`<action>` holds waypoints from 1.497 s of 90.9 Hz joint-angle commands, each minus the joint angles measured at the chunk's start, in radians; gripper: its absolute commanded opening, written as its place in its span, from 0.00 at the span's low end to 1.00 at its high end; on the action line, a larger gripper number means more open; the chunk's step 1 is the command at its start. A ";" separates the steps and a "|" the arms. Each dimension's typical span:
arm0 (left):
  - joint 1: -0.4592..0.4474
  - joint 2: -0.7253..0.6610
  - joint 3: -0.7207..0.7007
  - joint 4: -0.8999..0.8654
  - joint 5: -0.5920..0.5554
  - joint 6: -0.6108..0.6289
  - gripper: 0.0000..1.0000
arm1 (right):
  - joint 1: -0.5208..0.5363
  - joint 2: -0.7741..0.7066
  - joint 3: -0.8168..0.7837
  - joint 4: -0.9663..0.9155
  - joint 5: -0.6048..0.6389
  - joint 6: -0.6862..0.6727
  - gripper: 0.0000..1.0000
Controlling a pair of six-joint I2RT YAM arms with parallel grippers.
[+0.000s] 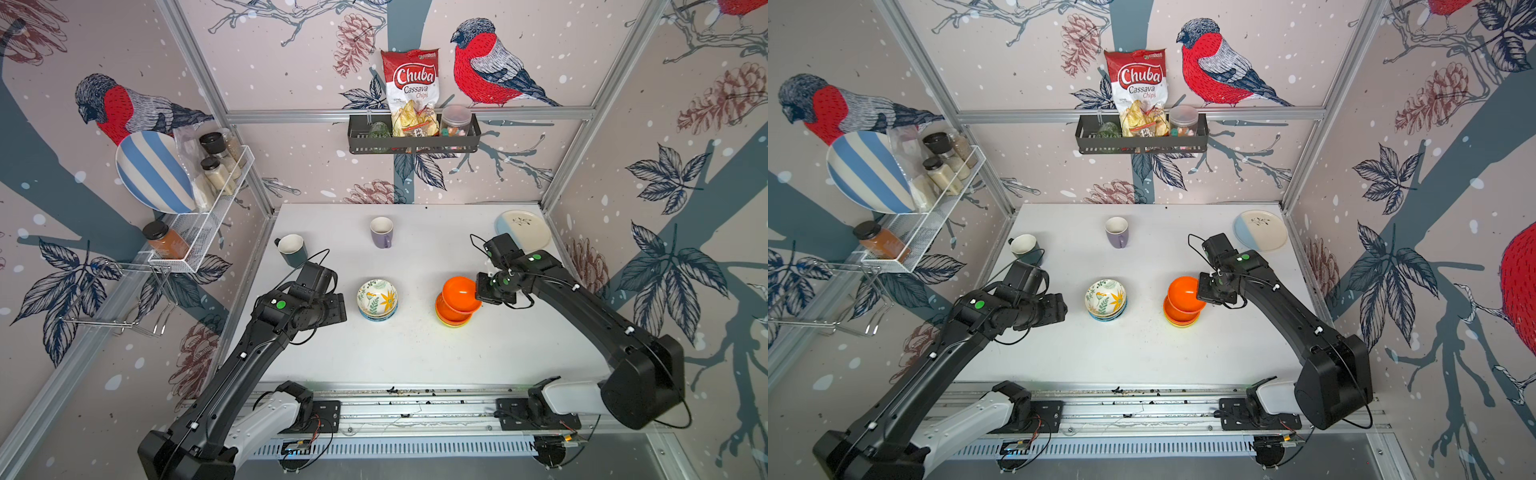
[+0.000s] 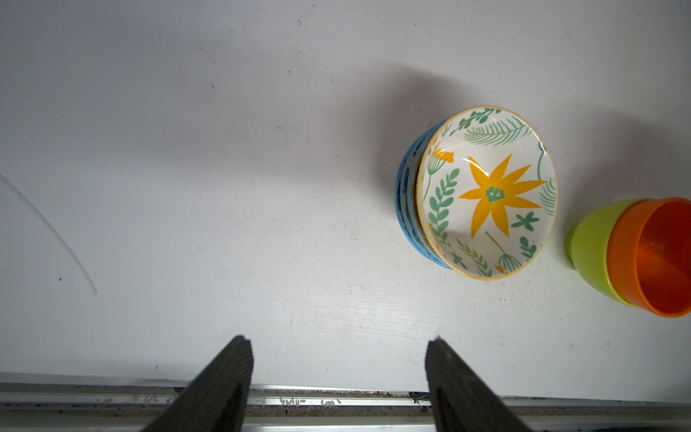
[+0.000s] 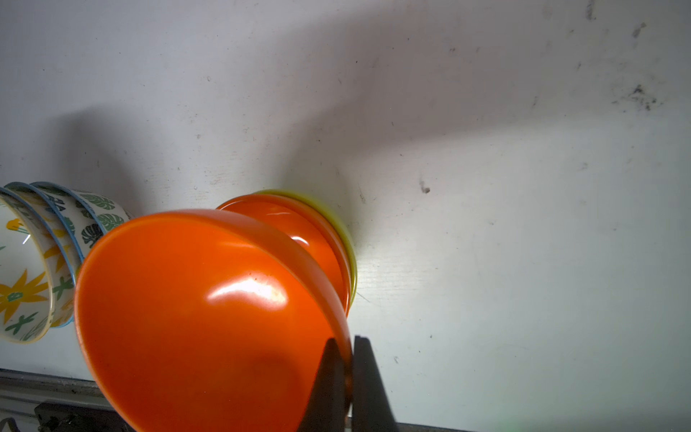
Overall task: Stack the bowls
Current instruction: Place the bowl on the bowl.
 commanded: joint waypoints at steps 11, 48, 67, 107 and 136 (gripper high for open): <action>0.005 -0.005 -0.006 0.001 0.003 0.012 0.75 | 0.025 0.044 0.008 0.043 -0.023 0.006 0.00; 0.006 -0.006 -0.010 0.003 0.000 0.011 0.75 | 0.046 0.068 -0.009 0.044 0.015 -0.009 0.00; 0.006 -0.003 -0.011 0.005 0.002 0.011 0.75 | 0.050 0.077 -0.023 0.056 0.010 -0.009 0.00; 0.006 -0.007 -0.015 0.007 0.000 0.009 0.75 | 0.055 0.095 -0.030 0.066 0.014 -0.015 0.00; 0.006 -0.008 -0.018 0.010 0.000 0.007 0.75 | 0.056 0.104 -0.038 0.069 0.015 -0.019 0.00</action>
